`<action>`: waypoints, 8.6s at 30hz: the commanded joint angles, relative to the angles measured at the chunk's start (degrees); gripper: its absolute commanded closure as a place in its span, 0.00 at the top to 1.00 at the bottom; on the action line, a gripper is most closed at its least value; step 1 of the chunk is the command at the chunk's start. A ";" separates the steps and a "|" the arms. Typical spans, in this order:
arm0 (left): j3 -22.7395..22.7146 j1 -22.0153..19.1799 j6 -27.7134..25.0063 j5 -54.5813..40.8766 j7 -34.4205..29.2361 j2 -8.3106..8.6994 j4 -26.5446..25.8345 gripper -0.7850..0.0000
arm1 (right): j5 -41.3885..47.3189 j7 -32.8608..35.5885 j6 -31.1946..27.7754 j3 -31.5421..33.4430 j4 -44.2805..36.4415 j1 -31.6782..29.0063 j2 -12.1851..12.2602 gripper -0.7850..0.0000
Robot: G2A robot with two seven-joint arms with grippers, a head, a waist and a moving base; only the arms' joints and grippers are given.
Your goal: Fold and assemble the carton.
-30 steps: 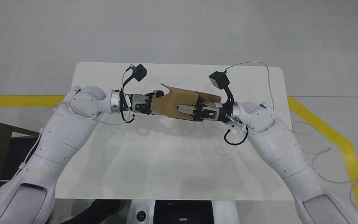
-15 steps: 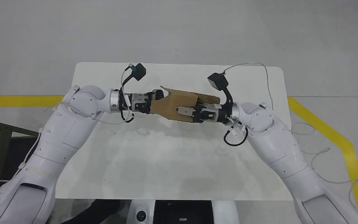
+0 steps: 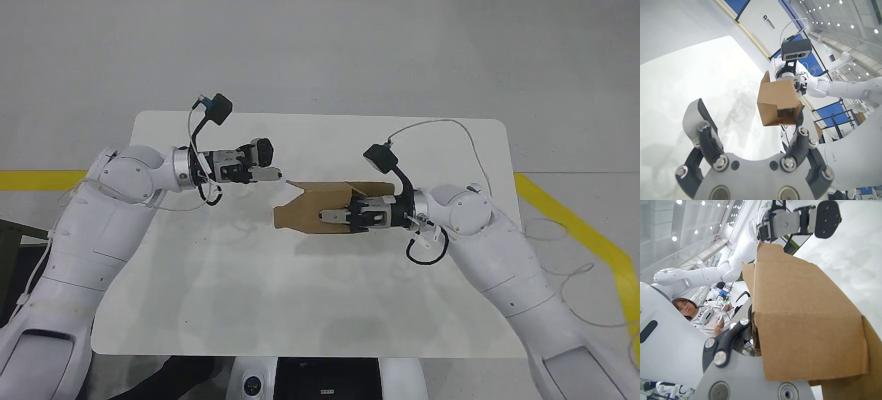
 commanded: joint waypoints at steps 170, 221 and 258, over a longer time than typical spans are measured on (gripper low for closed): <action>0.63 0.56 -5.91 7.64 1.80 -0.12 -0.98 1.00 | -3.02 -5.63 9.54 -3.16 6.84 2.13 -2.70 0.00; -2.64 12.77 -12.87 80.53 49.52 1.04 -13.60 1.00 | -16.38 -3.22 14.36 5.96 2.45 -2.10 -0.24 1.00; 10.32 4.58 -8.66 80.82 54.96 -5.09 -0.34 1.00 | -19.11 3.14 25.36 13.01 -4.66 -8.34 3.15 0.00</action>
